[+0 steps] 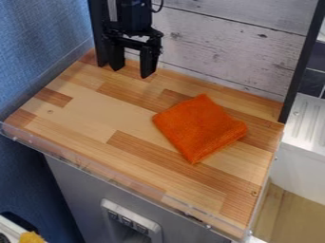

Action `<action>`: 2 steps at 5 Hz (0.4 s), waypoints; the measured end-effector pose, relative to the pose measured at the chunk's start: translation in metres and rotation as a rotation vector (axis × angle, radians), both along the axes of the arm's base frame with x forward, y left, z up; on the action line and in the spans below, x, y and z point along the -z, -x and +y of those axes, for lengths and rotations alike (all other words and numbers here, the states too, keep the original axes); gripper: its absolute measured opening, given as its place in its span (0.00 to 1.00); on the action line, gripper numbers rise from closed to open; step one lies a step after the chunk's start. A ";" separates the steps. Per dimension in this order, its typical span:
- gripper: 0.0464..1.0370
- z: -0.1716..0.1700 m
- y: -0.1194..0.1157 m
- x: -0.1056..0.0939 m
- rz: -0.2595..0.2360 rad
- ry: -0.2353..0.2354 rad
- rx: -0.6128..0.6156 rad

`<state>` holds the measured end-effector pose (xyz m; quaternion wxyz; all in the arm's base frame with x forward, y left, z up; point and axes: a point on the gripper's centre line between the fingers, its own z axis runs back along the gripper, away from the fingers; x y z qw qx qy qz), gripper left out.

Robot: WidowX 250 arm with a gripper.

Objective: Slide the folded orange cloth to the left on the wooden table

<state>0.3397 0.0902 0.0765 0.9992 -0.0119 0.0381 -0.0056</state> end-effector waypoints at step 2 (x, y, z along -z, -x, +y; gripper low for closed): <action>0.96 -0.037 0.010 0.012 0.001 0.003 0.190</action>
